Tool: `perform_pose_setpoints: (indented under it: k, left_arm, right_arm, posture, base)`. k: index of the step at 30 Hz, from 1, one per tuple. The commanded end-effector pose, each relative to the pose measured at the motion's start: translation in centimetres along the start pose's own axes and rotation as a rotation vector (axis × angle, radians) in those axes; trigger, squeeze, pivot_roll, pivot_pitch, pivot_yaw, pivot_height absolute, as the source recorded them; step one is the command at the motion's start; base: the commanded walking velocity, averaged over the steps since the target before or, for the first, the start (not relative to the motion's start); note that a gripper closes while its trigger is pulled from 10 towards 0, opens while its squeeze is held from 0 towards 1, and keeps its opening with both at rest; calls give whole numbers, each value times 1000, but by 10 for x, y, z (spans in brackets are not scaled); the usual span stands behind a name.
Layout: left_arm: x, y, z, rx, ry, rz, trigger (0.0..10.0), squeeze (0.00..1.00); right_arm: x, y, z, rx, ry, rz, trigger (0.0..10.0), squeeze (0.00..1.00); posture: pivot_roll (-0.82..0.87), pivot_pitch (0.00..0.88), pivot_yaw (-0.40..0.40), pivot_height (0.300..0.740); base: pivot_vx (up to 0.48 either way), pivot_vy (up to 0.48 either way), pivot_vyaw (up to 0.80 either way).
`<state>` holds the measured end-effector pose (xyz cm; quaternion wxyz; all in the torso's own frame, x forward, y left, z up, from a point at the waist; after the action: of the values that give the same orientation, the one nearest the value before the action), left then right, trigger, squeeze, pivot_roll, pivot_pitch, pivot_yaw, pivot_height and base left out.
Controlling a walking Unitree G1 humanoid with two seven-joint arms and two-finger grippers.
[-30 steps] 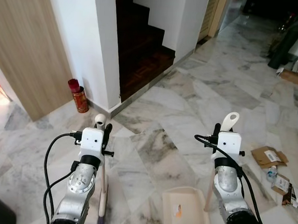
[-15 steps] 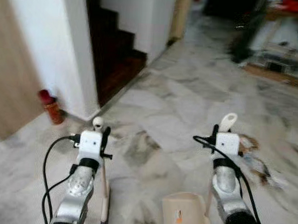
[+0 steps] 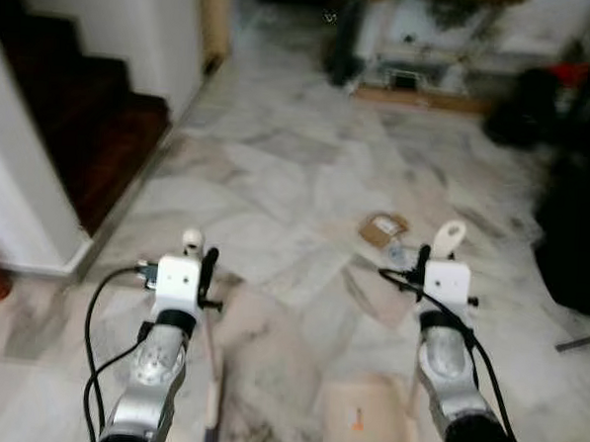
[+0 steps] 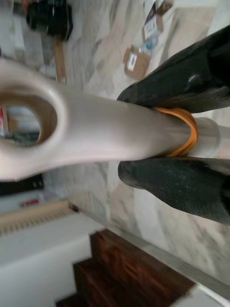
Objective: Sweep floor
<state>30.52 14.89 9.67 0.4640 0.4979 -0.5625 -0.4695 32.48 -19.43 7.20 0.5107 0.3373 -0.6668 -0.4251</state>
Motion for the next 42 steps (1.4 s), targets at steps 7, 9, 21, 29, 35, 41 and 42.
perform_pose_setpoints:
  k: [7, 9, 21, 29, 35, 41, 42]
  left_arm:
    - [-7, 6, 0, 24, 25, -10, 10000, 0]
    - [-8, 5, -1, 20, 34, -13, 10000, 0]
    - [-11, 5, -1, 20, 54, -25, 10000, 0]
    - [-11, 5, -1, 18, 59, -29, 10000, 0]
    - [-12, 5, -1, 18, 64, -29, 10000, 0]
    - [-12, 4, -1, 19, 66, -28, 10000, 0]
    - [-12, 4, -1, 19, 66, -28, 10000, 0]
  right_arm:
    - [-5, 13, -4, 64, 34, 19, 10000, 0]
    - [-6, 13, -4, 68, 40, 27, 10000, 0]
    - [-10, 16, -4, 84, 74, -7, 10000, 0]
    - [-13, 18, -3, 106, 113, 23, 10000, 0]
    - [-15, 19, -2, 112, 119, -2, 10000, 0]
    - [-16, 21, -2, 128, 137, 14, 10000, 0]
    - [-16, 21, -2, 128, 137, 14, 10000, 0]
  posture:
    - [134, 0, 3, 740]
    - [133, 0, 4, 740]
    - [134, 0, 2, 740]
    - [130, 0, 3, 740]
    - [132, 0, 0, 740]
    - [129, 0, 0, 740]
    - [129, 0, 0, 740]
  base:
    - [0, 0, 0]
    - [0, 0, 0]
    - [336, 0, 396]
    - [430, 0, 197]
    - [438, 0, 523]
    - [440, 0, 224]
    - [439, 0, 788]
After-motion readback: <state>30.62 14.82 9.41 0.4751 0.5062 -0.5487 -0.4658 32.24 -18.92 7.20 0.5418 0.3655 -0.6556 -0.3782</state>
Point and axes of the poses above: a point about 5 cm out from each wrist's last joint towards the gripper, its own z axis pointing back from the gripper into the wrist, its own y axis along the axis of the wrist's last joint, x = y × z, the point moved 1 cm from there along -z, pointing out of the wrist towards the gripper, and after that the axes turned 11 degrees about z, right-handed, at the moved point
